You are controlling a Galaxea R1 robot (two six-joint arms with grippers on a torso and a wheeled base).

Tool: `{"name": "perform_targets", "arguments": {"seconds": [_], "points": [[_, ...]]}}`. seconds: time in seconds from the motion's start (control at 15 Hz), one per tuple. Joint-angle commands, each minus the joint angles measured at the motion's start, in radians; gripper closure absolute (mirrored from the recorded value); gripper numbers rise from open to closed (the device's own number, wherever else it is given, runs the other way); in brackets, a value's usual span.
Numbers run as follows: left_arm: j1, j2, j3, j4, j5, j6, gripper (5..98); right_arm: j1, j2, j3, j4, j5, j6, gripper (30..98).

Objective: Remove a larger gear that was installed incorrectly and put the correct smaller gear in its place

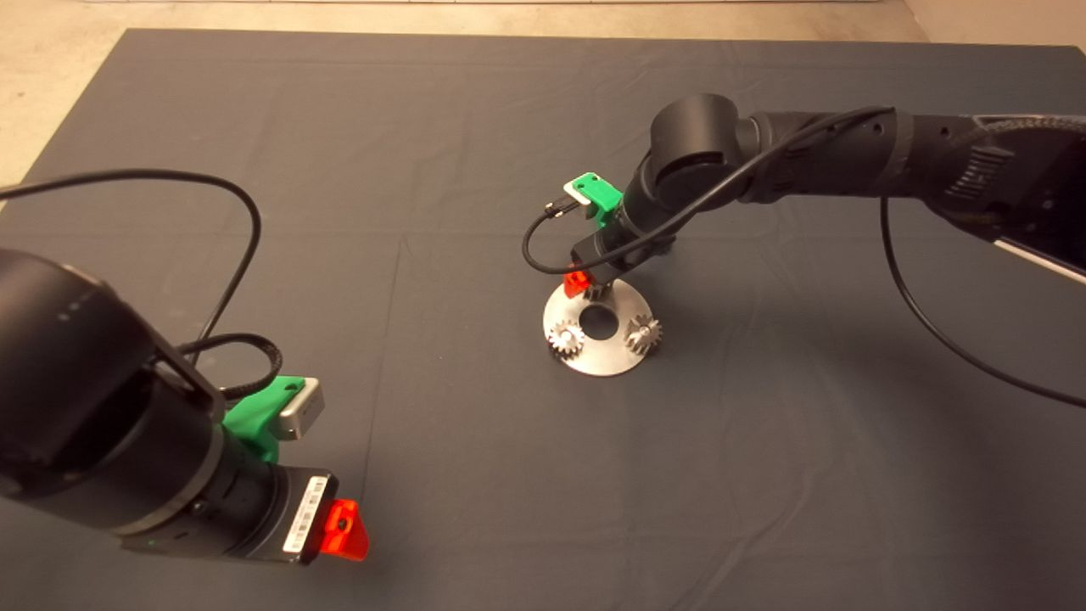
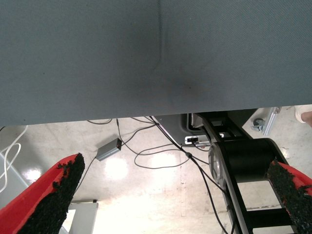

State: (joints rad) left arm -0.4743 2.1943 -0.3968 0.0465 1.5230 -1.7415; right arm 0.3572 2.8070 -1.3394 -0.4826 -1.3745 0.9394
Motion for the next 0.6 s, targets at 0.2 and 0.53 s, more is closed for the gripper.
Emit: {"name": "perform_targets", "arguments": {"seconds": [0.2, 0.53], "points": [[-0.007, 0.0, 0.006, -0.008, 0.003, 0.002, 6.1, 0.014, 0.004, 0.0, -0.036, 0.003, -0.005, 33.0], [-0.007, 0.002, 0.007, -0.008, 0.002, 0.002, 6.1, 0.001, 0.004, 0.0, -0.057, 0.003, -0.005, 38.3]]}}
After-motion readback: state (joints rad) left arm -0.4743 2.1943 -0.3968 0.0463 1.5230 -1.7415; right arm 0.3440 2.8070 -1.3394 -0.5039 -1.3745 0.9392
